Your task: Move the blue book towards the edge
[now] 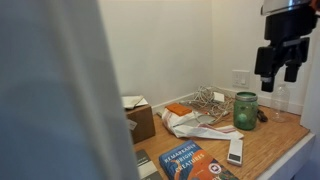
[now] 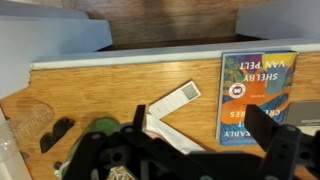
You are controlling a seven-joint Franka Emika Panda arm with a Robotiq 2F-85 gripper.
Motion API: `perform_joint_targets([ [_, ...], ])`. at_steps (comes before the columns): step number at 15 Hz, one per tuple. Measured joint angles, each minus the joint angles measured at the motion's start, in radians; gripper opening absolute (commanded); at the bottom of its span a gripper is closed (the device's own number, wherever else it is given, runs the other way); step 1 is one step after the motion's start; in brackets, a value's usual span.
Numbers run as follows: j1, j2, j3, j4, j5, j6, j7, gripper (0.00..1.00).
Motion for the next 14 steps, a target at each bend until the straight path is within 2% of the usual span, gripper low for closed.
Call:
perform_joint_targets([
  [4,0.047,0.135,0.065,0.102,0.003,0.049,0.052,1.0],
  [10,0.104,0.368,0.114,0.248,0.073,0.146,0.074,1.0],
  [14,0.131,0.492,0.146,0.324,0.074,0.181,0.101,1.0],
])
